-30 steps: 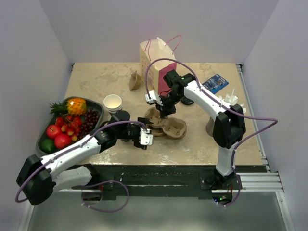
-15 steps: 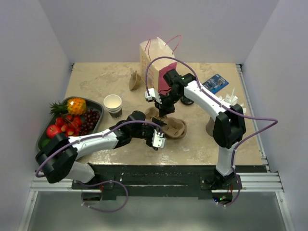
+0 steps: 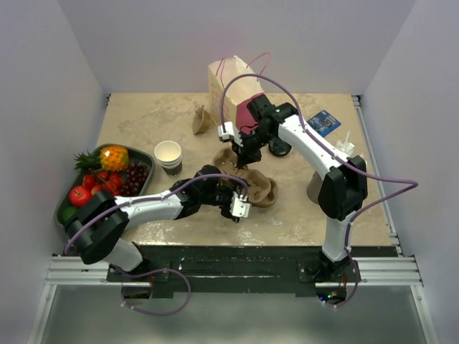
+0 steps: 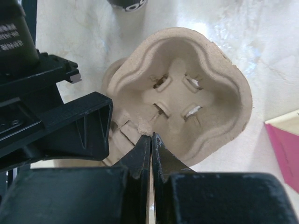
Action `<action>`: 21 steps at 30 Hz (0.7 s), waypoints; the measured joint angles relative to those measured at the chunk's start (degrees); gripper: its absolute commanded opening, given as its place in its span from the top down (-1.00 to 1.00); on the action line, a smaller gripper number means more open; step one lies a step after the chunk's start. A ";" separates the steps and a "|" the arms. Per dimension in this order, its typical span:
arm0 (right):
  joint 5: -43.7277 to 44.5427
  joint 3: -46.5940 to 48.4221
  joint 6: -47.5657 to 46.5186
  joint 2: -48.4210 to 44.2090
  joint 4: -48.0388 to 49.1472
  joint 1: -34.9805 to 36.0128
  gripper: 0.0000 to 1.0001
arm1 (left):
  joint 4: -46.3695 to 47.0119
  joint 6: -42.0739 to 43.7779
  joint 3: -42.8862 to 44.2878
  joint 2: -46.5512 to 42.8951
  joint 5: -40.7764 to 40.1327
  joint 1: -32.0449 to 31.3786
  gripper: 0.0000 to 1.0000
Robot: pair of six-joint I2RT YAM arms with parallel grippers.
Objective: Pack the takeout coffee
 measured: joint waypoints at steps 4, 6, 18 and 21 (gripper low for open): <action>-1.57 3.56 0.74 0.00 -1.92 -1.90 1.00 | 2.19 -1.60 0.00 0.98 -0.07 0.00 -0.74; -2.36 5.51 0.70 0.00 -3.52 -2.84 1.00 | 3.08 -2.21 0.00 1.55 -0.13 0.00 -0.74; -5.62 12.85 -2.05 4.13 -11.37 -3.89 1.00 | 5.79 -6.21 0.00 3.78 -0.37 -0.22 -0.74; -5.70 13.62 -1.86 4.72 -11.85 -3.89 1.00 | 6.40 -6.91 0.00 4.07 -0.57 -0.22 -0.74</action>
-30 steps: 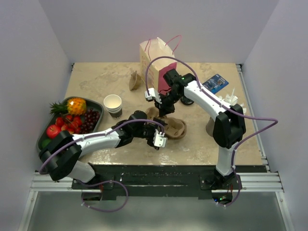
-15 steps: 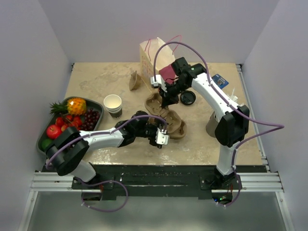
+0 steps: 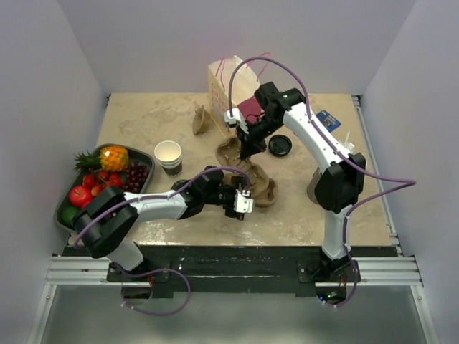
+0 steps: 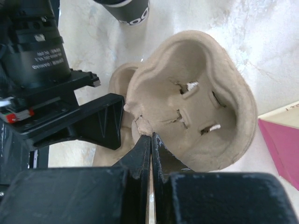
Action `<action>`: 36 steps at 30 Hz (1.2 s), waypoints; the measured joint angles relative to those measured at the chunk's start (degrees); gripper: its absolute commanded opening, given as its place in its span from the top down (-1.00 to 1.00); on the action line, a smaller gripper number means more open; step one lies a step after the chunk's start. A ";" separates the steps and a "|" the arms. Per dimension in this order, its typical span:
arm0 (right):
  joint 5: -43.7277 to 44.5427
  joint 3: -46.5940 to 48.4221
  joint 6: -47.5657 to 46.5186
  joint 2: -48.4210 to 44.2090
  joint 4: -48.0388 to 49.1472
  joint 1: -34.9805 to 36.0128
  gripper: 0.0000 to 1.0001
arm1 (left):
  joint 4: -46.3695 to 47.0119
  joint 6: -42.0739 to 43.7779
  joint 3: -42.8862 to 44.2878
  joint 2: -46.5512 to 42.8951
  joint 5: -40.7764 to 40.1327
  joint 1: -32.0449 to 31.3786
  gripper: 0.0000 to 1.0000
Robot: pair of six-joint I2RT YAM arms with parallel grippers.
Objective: Pack the takeout coffee
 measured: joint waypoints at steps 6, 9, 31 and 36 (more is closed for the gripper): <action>-1.42 3.63 1.64 -0.55 -0.74 -0.52 1.00 | 0.48 -2.23 0.00 1.01 -0.44 0.00 -0.74; -2.05 2.80 2.45 -2.25 -0.70 -0.63 1.00 | 0.46 -2.82 0.00 1.18 -0.79 0.00 -0.74; 1.09 -10.36 12.59 -8.26 7.19 -1.81 1.00 | -27.80 -11.37 11.19 -24.20 2.60 9.49 -0.79; -0.55 -13.16 10.19 -8.26 6.23 -1.81 1.00 | -37.24 -5.95 18.97 -23.52 3.85 17.53 -0.64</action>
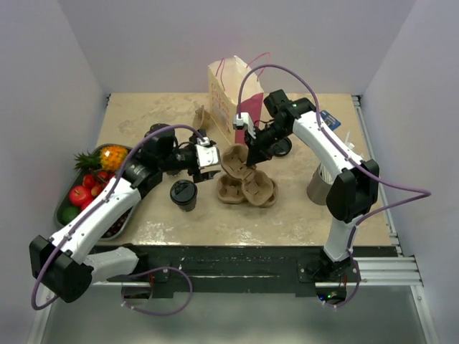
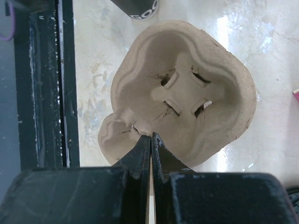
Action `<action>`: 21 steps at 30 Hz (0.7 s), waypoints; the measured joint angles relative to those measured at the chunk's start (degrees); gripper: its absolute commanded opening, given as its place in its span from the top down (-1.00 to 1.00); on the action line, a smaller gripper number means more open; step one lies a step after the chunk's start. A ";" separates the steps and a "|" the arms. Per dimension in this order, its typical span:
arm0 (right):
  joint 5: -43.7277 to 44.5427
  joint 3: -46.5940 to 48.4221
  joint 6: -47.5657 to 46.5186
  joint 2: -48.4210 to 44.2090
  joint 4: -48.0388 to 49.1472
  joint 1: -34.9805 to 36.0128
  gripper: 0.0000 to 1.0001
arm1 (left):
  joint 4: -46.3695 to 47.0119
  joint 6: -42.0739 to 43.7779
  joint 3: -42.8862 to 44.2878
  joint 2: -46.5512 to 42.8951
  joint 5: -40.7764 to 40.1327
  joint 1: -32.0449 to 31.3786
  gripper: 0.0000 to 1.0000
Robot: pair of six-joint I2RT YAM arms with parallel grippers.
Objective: Pack the takeout coffee
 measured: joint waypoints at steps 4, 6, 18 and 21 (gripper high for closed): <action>-1.53 -0.07 -2.10 0.35 -1.14 0.00 1.00 | -7.52 7.08 5.01 5.53 2.64 1.88 -0.41; -2.16 0.50 -3.85 1.42 -2.69 0.00 1.00 | -10.51 10.38 6.99 9.18 4.13 1.99 -0.38; -2.95 4.22 -9.62 9.25 -6.95 0.00 1.00 | -19.23 22.32 9.84 15.69 8.79 -0.13 -0.07; -3.98 5.57 -9.60 9.25 -7.04 0.00 1.00 | -19.74 23.67 10.21 16.28 8.76 -2.67 -0.05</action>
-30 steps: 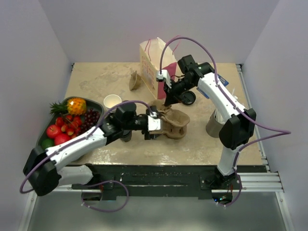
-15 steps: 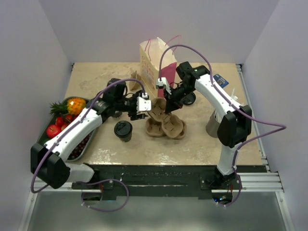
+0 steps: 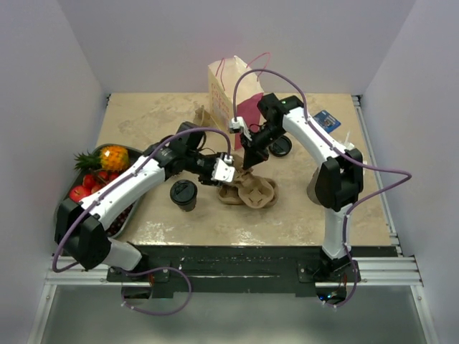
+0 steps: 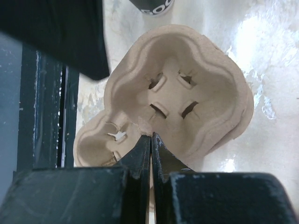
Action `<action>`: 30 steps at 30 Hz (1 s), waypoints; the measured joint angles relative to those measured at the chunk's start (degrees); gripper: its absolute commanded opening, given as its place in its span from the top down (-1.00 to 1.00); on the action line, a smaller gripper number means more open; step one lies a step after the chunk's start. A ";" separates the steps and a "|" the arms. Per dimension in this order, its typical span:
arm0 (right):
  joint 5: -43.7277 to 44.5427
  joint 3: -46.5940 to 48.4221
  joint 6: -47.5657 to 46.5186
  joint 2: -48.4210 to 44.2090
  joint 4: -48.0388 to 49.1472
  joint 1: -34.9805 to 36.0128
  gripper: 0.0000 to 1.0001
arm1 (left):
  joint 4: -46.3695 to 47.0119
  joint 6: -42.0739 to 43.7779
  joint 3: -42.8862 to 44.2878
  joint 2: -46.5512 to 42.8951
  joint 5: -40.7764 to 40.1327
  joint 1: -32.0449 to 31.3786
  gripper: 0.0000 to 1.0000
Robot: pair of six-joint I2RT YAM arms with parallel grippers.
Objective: Pack the takeout coffee
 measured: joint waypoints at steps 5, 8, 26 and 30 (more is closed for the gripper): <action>-1.18 0.92 0.09 0.00 -0.09 0.00 1.00 | 0.46 1.84 -0.94 0.17 -1.57 -4.33 0.02; -1.36 0.92 0.22 0.00 -0.20 0.00 1.00 | 1.36 2.08 -1.79 0.48 -3.19 -5.38 0.08; 1.97 0.79 14.12 -15.08 12.35 -2.89 1.00 | 23.08 -22.64 -8.68 -14.78 -13.66 5.73 -0.68; 1.99 4.26 17.51 -12.70 18.01 -0.72 1.00 | 25.18 -33.57 -6.69 -14.05 -18.29 14.69 -0.79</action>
